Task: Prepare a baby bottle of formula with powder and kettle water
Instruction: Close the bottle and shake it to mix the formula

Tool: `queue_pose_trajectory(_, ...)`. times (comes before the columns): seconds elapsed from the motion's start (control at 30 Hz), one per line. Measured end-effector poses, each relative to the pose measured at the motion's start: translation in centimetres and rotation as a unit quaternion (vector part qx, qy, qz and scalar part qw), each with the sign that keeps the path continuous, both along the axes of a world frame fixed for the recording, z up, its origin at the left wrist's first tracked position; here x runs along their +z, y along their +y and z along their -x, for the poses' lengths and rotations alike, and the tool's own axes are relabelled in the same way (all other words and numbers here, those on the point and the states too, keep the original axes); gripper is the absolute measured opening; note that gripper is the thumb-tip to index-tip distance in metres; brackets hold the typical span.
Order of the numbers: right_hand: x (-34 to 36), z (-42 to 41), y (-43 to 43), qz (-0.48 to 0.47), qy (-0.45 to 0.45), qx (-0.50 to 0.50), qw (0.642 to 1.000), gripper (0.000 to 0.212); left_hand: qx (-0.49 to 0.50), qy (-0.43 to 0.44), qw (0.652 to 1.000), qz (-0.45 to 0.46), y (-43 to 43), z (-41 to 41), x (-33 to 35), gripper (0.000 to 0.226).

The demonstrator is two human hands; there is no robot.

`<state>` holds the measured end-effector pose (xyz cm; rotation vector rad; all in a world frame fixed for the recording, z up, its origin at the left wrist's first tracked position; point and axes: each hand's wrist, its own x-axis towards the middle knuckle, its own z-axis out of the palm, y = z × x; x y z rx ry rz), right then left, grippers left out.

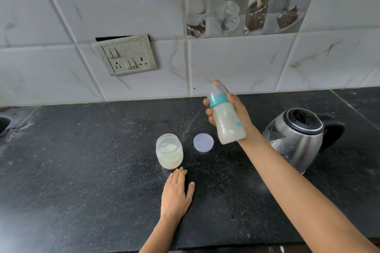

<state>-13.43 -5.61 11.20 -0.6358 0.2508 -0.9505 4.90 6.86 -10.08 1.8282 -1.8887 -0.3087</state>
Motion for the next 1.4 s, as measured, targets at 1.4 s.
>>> queue_pose_trajectory(1.4,-2.1,-1.2,0.6,-0.032,-0.023,0.007,0.999,0.081,-0.009,0.001,1.0,0.009,0.0,-0.3,-0.3,0.046)
